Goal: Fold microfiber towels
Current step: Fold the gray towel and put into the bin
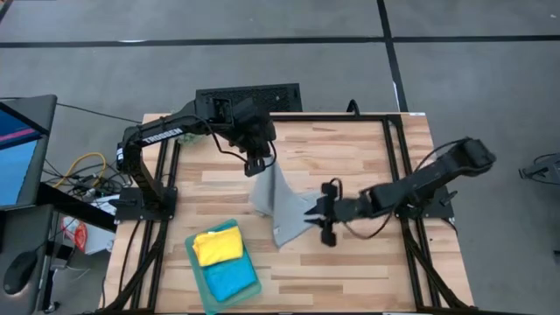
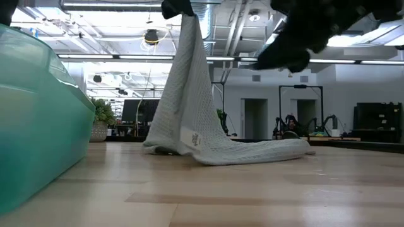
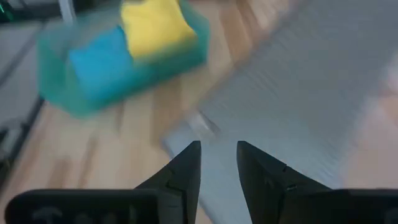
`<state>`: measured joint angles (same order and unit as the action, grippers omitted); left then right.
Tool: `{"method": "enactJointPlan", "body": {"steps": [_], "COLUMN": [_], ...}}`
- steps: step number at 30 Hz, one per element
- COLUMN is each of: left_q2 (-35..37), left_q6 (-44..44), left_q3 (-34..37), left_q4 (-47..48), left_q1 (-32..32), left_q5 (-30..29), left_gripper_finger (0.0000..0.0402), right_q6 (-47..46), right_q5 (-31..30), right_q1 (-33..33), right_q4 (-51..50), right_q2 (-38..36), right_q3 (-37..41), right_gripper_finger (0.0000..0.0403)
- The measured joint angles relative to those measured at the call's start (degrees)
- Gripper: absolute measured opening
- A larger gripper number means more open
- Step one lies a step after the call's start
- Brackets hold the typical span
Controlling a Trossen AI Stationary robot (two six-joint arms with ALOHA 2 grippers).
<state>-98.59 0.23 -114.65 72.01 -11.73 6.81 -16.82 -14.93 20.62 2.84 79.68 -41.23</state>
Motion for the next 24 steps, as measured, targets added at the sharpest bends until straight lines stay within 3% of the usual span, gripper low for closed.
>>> {"method": "enactJointPlan", "body": {"steps": [5, 10, 17, 24], "left_q2": [0.04, 0.04, 0.04, 0.04], "left_q6": [1.88, 1.4, 2.08, 2.06], "left_q3": [0.0, 0.0, 0.0, 0.0], "left_q4": [0.66, 1.83, 4.54, 5.36], "left_q1": [0.04, 0.21, 0.74, 1.27], "left_q5": [0.02, 0.02, 0.2, 0.13], "left_gripper_finger": [0.0004, 0.0004, 0.0004, 0.0004], "right_q6": [-4.55, -6.79, -8.02, -16.69], "right_q5": [-5.21, -5.56, -6.34, -6.13], "right_q1": [3.35, 4.01, 4.09, 4.5], "right_q4": [5.83, 6.39, -2.12, -9.62], "right_q2": [12.89, 24.33, 35.58, 42.62], "right_q3": [-5.68, -15.75, -29.06, -33.52], "right_gripper_finger": [0.0121, 0.0123, 0.014, 0.0189]}}
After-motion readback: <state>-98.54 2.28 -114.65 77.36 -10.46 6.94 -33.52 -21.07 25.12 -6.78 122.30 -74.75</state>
